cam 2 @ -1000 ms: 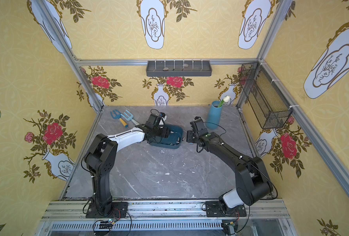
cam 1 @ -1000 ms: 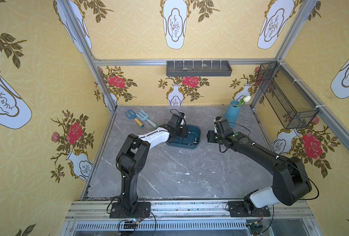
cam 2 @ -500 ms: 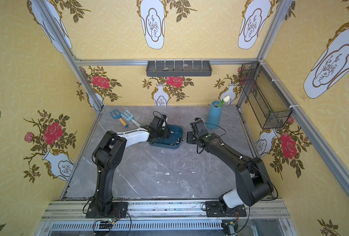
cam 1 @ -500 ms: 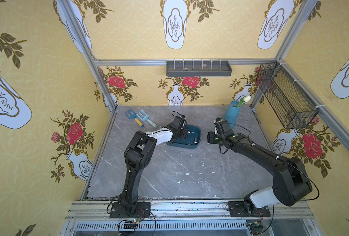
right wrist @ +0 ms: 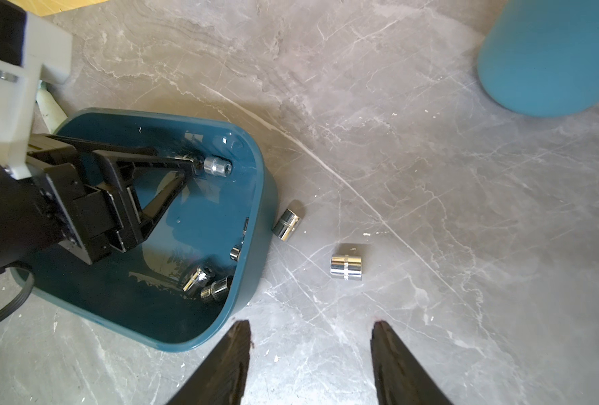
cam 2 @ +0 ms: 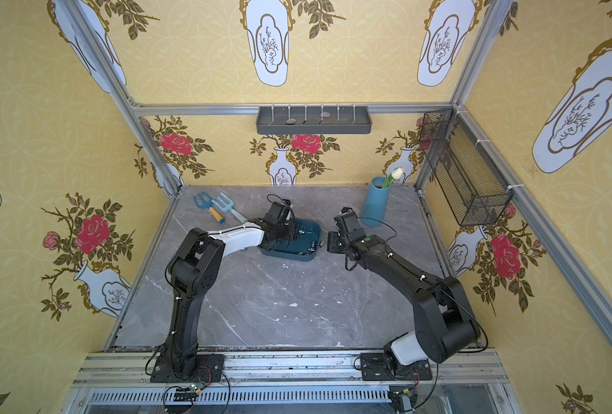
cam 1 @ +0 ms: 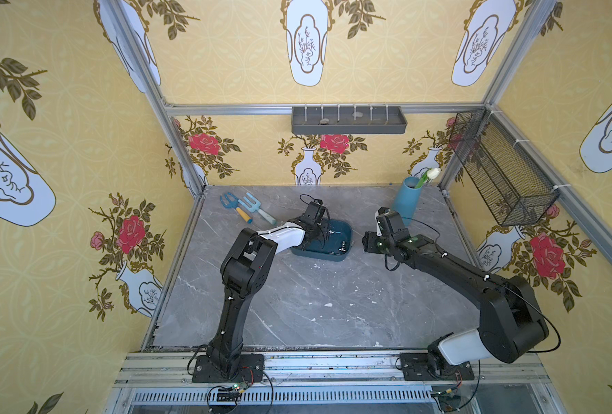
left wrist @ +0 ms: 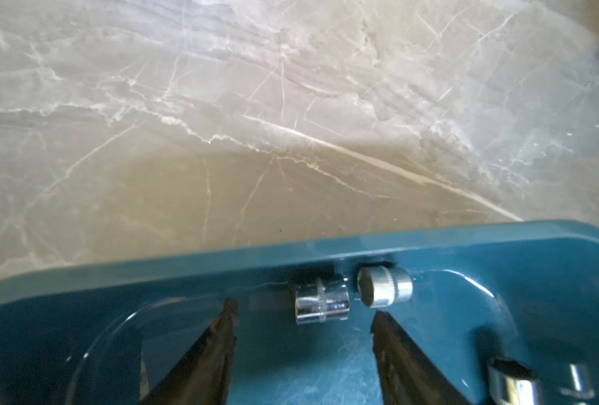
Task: Take out the socket from the storage box
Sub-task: Pick up the socket head from the storage box.
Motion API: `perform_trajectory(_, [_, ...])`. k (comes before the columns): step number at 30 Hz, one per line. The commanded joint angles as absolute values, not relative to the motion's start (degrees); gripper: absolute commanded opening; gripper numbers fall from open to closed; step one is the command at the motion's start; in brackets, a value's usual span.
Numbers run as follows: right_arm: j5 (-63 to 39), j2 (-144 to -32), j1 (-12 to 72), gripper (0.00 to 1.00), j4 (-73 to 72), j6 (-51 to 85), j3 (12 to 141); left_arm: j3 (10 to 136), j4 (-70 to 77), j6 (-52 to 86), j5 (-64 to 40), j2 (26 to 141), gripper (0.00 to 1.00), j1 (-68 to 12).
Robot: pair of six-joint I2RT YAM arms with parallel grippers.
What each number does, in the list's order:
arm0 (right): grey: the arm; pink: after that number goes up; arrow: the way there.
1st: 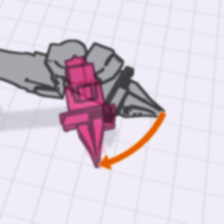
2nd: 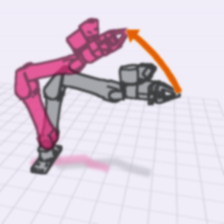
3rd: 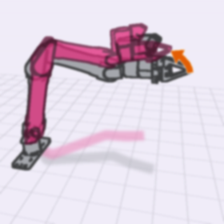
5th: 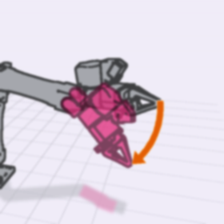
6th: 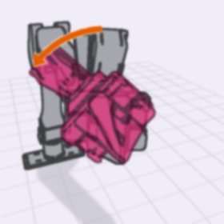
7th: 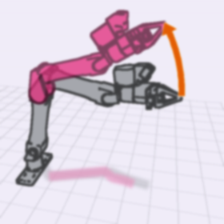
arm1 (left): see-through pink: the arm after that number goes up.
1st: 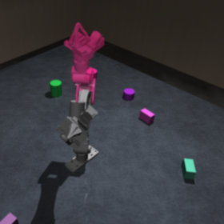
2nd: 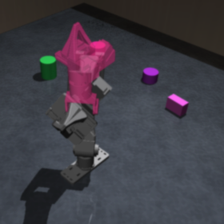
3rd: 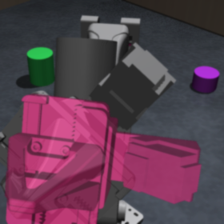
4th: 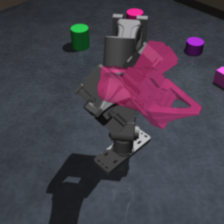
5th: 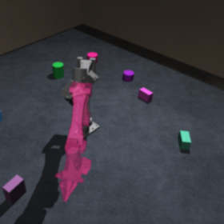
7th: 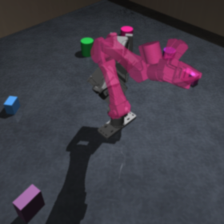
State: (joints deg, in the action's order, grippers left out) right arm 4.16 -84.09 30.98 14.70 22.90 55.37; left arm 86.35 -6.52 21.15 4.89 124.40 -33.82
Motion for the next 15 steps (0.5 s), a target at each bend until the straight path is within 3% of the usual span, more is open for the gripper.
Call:
perform_trajectory(1, [4.1, -84.3, 31.0, 0.60, 12.7, 22.9, 55.6, 87.4, -8.0, 23.2, 4.6, 125.6, 0.65, -33.8])
perform_trajectory(15, [1.8, -87.9, 30.4, 0.60, 10.9, 22.5, 58.3, 89.4, -9.6, 24.7, 4.2, 127.7, 0.60, -33.7])
